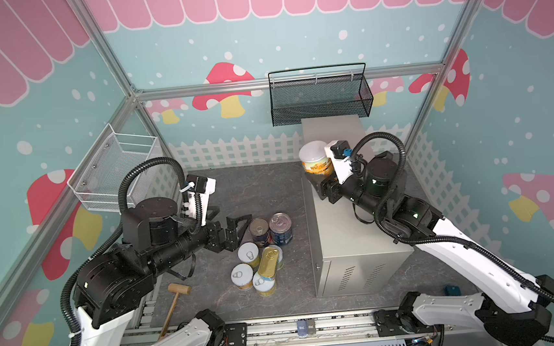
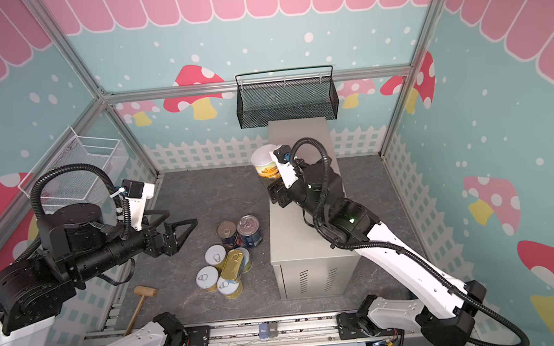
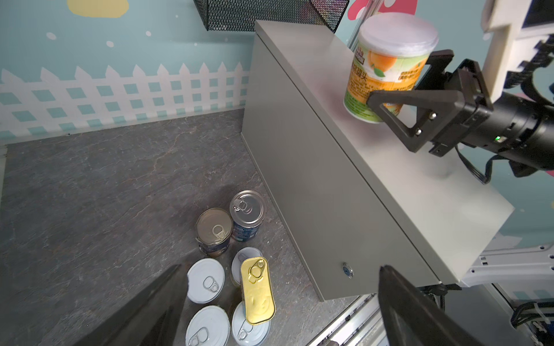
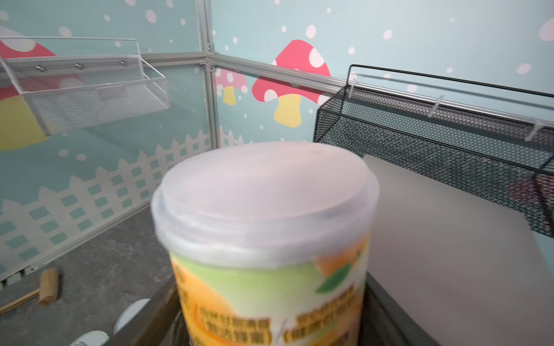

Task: Place and organize the canned foods onto the counter

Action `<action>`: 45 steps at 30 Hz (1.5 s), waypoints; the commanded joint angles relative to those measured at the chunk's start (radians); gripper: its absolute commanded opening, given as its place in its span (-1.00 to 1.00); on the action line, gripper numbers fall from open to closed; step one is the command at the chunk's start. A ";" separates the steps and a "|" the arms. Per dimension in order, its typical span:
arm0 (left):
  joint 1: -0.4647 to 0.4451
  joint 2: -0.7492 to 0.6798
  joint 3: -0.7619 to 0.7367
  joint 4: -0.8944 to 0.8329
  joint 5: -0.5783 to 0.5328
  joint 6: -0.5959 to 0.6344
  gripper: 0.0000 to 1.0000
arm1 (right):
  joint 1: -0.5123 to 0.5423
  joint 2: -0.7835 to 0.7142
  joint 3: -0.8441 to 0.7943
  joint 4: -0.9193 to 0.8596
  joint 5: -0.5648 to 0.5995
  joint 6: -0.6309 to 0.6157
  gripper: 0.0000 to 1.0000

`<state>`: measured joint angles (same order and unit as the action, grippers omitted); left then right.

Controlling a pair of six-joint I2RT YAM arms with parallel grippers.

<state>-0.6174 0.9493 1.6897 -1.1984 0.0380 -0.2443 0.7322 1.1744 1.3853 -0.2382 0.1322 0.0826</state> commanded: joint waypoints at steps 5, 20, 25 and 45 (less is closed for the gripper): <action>-0.004 -0.001 -0.062 0.087 0.129 0.055 0.98 | -0.199 -0.026 0.082 0.033 -0.173 -0.025 0.29; -0.003 -0.030 -0.234 0.256 0.264 0.184 0.98 | -0.473 0.046 0.001 0.167 -0.404 -0.027 0.31; -0.003 -0.027 -0.282 0.298 0.307 0.218 0.98 | -0.494 0.091 -0.024 0.240 -0.454 -0.037 0.32; 0.000 -0.001 -0.450 0.499 0.314 0.202 0.98 | -0.548 0.293 0.077 0.301 -0.463 -0.018 0.73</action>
<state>-0.6174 0.9485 1.2449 -0.7589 0.3519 -0.0341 0.1894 1.4616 1.4220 0.0158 -0.3229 0.0597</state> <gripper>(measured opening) 0.991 0.856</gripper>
